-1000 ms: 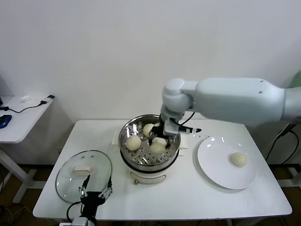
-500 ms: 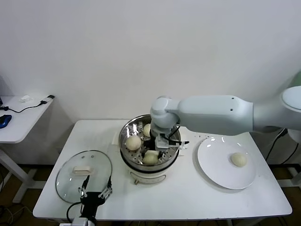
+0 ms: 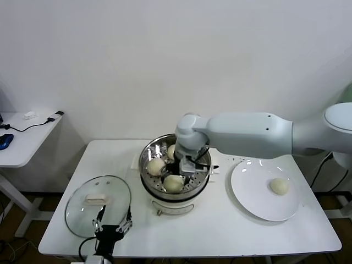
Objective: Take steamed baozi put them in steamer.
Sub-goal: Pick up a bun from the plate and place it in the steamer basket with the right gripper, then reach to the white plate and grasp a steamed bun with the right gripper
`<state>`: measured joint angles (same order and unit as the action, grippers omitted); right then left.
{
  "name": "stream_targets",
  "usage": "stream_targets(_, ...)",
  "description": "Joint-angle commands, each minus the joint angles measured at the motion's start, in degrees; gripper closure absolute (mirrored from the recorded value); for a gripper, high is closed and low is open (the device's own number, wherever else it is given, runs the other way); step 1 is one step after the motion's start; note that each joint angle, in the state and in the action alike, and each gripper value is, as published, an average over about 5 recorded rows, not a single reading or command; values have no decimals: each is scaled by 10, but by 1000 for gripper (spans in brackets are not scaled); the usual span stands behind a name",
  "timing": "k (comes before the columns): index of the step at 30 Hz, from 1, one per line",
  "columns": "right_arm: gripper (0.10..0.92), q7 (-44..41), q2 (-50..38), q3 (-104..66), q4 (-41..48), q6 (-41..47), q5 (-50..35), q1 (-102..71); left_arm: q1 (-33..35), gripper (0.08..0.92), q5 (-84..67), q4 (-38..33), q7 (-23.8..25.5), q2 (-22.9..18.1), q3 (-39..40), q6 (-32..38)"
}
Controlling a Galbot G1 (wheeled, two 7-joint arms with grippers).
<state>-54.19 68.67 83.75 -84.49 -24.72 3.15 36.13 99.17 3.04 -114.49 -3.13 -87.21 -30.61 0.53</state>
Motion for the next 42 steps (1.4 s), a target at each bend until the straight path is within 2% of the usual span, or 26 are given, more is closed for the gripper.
stream_targets(1,204,-43,-39,-3,6,-3,-97,55,2,177,1,-2,0,1,0,1)
stream_targets(6,203,-98,-119,-2,39,34,-210,112,5,177,0,-4,0,1,2,3)
stream_targets(11,203,-131,-212,46,92,160,-322,180,7,177,0,-8,1,4,5,6)
stream_targets(14,203,-138,-270,88,112,202,-341,209,7,177,-1,-8,1,6,6,6)
stream_targets(21,203,-131,-398,152,107,251,-284,165,5,177,-3,-8,1,7,6,7)
stream_targets(27,203,-102,-470,-3,130,274,-183,-48,8,177,-3,-7,1,5,1,7)
stream_targets(34,203,-81,-441,-172,215,282,-114,-236,14,177,-1,-6,1,0,-3,7)
stream_targets(42,203,-66,-375,-218,284,289,-98,-291,17,177,-1,-3,1,-3,-9,8)
